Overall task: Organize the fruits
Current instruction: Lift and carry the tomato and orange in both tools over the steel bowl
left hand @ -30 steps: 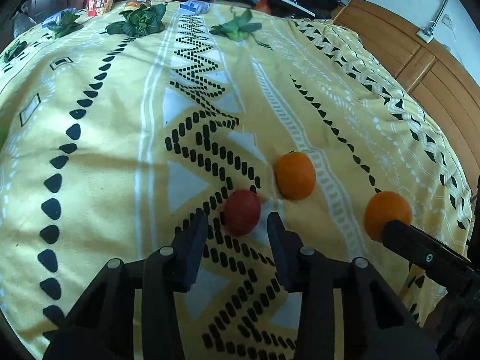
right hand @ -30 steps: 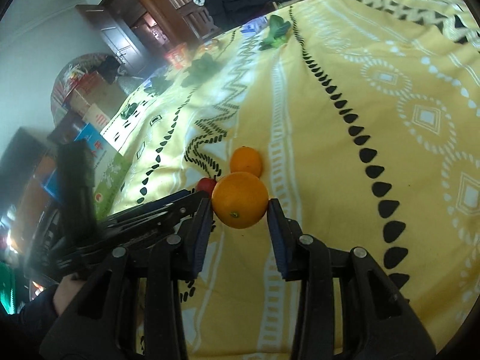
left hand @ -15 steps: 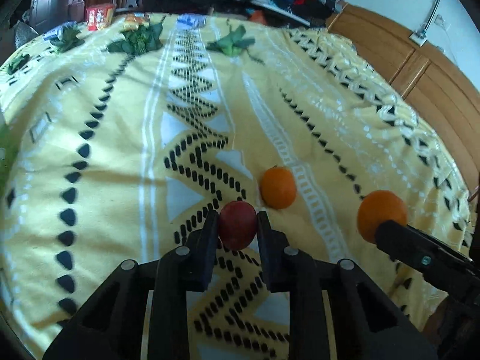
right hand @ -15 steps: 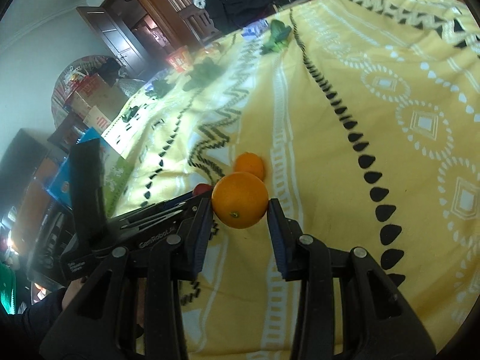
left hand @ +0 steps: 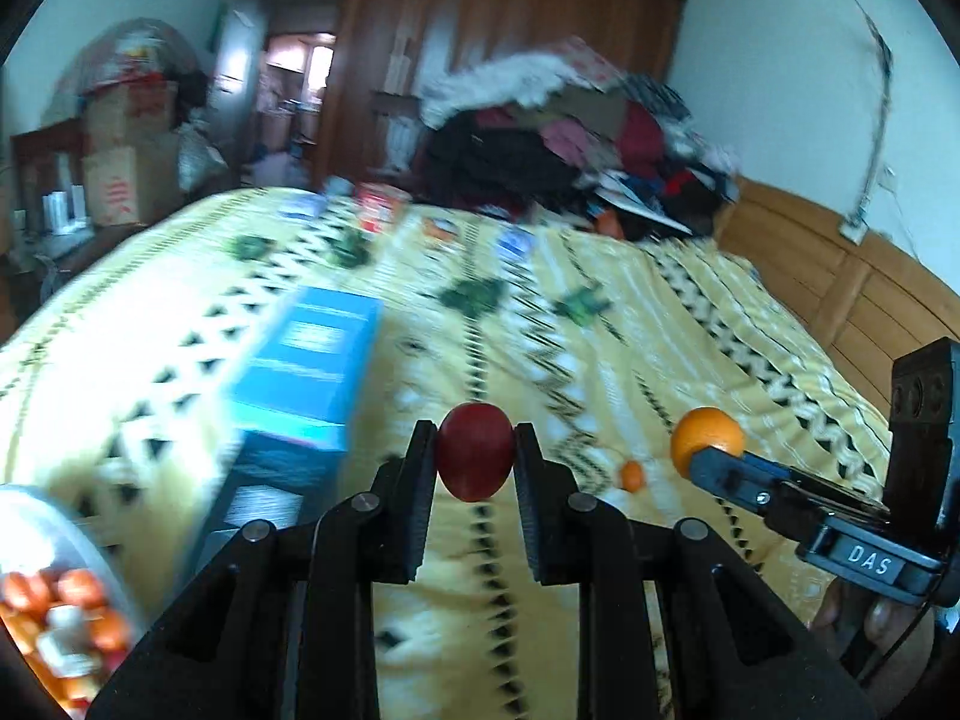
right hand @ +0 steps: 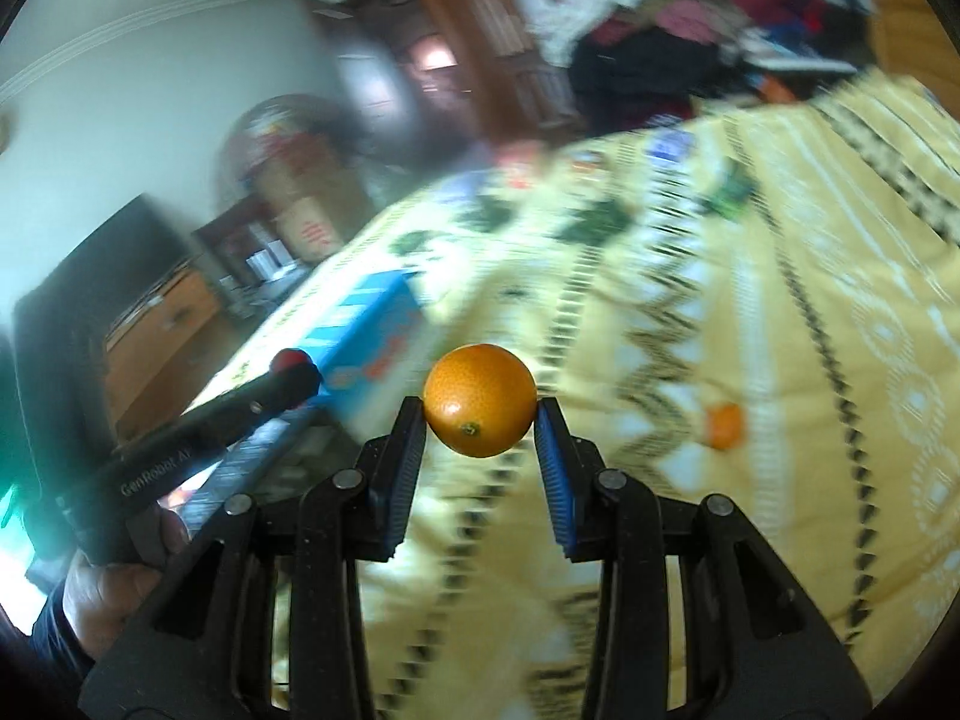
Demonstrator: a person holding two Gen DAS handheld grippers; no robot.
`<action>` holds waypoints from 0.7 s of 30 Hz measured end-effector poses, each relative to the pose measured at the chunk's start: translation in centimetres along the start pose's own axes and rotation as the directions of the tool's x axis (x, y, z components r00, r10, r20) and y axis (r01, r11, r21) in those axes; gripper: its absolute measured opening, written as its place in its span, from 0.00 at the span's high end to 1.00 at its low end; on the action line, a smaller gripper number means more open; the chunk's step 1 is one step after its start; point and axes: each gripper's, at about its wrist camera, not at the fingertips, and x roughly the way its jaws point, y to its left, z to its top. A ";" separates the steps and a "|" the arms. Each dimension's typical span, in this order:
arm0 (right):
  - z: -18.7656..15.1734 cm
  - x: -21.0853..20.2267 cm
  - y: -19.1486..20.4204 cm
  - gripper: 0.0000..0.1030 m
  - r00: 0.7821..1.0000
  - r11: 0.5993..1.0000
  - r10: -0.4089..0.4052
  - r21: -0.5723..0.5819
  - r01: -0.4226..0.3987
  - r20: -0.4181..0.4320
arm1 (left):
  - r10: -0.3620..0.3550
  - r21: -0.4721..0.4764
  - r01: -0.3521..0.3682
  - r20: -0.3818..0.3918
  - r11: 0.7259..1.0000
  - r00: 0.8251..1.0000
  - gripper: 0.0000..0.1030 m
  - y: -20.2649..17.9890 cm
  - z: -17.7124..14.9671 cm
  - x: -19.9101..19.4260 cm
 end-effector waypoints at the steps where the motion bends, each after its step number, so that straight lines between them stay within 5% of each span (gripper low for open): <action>1: 0.1 0.2 1.8 0.63 1.000 0.999 0.026 -0.024 -0.026 -0.004 | 0.032 -0.018 -0.032 0.014 0.999 0.999 0.76 1.8 0.0 -1.7; 5: -0.4 2.0 9.9 0.63 0.990 0.983 0.131 -0.126 -0.136 -0.045 | 0.186 -0.104 -0.180 0.047 0.978 0.981 0.76 9.7 -0.8 -8.1; 12: -2.7 6.1 21.2 0.63 0.956 0.927 0.245 -0.249 -0.280 -0.161 | 0.403 -0.253 -0.396 -0.026 0.883 0.915 0.76 22.0 -4.5 -14.4; 21: -7.4 11.5 30.0 0.63 0.917 0.880 0.237 -0.330 -0.342 -0.320 | 0.475 -0.165 -0.493 -0.139 0.854 0.869 0.76 24.5 -8.4 -12.8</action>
